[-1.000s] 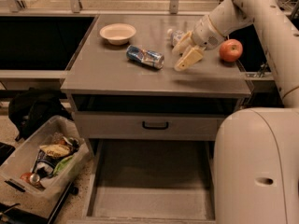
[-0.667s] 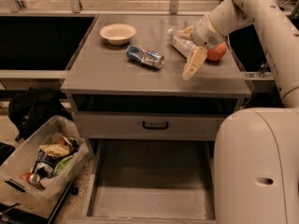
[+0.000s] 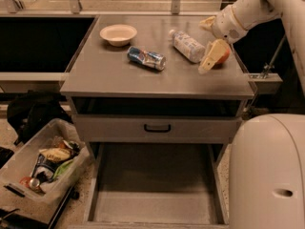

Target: Place apple into middle drawer

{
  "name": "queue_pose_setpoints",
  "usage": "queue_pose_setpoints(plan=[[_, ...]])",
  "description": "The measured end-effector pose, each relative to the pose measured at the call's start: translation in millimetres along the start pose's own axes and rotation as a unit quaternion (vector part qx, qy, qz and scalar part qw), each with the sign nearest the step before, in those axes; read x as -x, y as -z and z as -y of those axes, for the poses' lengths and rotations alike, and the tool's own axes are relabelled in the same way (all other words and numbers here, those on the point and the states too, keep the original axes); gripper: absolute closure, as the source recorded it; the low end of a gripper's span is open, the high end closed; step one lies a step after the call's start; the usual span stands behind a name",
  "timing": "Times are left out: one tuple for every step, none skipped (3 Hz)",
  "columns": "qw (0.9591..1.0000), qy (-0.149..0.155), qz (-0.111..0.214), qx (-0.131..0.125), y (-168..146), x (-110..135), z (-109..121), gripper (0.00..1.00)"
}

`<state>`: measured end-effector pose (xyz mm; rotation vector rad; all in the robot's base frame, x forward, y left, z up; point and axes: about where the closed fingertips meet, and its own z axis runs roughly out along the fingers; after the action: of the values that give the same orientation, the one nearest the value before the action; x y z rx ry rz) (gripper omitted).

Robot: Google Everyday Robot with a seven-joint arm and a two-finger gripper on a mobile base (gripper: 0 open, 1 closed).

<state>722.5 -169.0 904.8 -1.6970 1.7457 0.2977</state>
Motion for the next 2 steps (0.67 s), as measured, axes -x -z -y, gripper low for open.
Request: queue_pose_setpoints(plan=[[0.9991, -0.01, -0.009, -0.039, 31, -11, 11, 0.0], [0.9932, -0.031, -0.011, -0.112, 88, -28, 28, 0.0]])
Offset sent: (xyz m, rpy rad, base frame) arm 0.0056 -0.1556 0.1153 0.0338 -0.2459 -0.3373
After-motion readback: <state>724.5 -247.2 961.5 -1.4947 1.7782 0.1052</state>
